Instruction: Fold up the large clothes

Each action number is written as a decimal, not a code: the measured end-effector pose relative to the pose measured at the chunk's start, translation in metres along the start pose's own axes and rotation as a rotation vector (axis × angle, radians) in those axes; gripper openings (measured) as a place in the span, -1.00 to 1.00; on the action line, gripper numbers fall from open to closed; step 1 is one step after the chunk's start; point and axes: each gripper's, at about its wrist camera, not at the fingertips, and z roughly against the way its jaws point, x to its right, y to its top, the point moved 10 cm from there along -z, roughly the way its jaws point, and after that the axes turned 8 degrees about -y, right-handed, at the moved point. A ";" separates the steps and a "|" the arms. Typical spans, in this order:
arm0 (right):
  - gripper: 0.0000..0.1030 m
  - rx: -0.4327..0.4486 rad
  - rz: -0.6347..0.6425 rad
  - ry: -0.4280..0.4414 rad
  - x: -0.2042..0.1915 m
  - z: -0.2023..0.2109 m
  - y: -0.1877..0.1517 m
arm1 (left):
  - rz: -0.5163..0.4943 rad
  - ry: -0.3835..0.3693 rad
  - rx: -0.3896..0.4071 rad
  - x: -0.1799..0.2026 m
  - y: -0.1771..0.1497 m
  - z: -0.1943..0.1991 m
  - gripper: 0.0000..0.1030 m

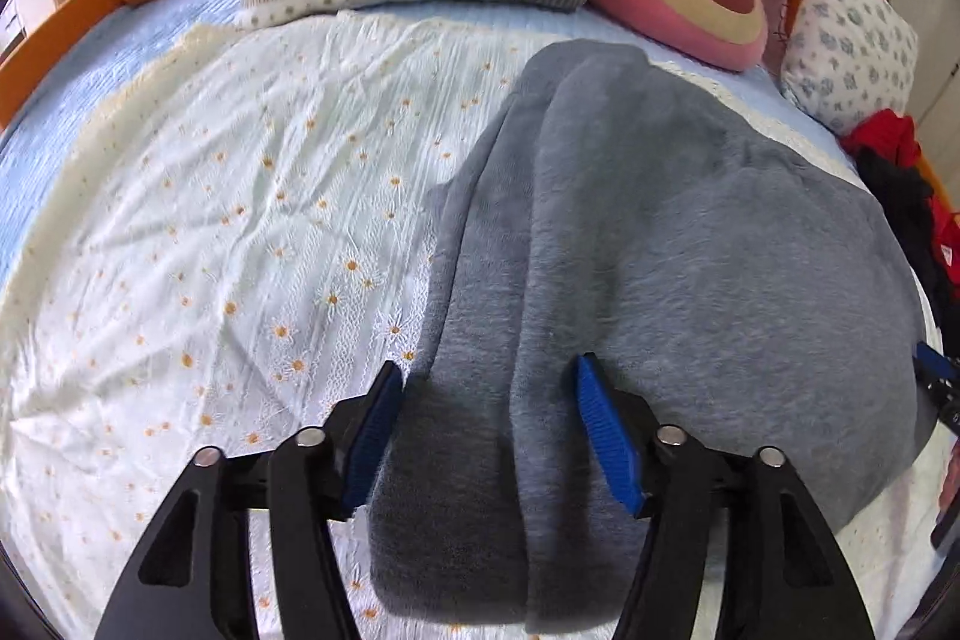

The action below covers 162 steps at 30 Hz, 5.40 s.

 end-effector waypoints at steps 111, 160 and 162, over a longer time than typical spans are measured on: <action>-0.53 0.202 0.130 -0.039 -0.154 0.037 -0.067 | -0.747 0.323 -0.207 0.445 -0.101 -0.066 -0.42; -0.50 -0.058 -0.066 0.095 0.001 -0.021 0.040 | -0.300 -0.168 -0.131 0.280 -0.023 -0.007 0.16; -0.50 -0.051 -0.083 0.126 0.004 -0.021 0.040 | -0.280 -0.174 -0.093 0.271 -0.010 0.004 0.40</action>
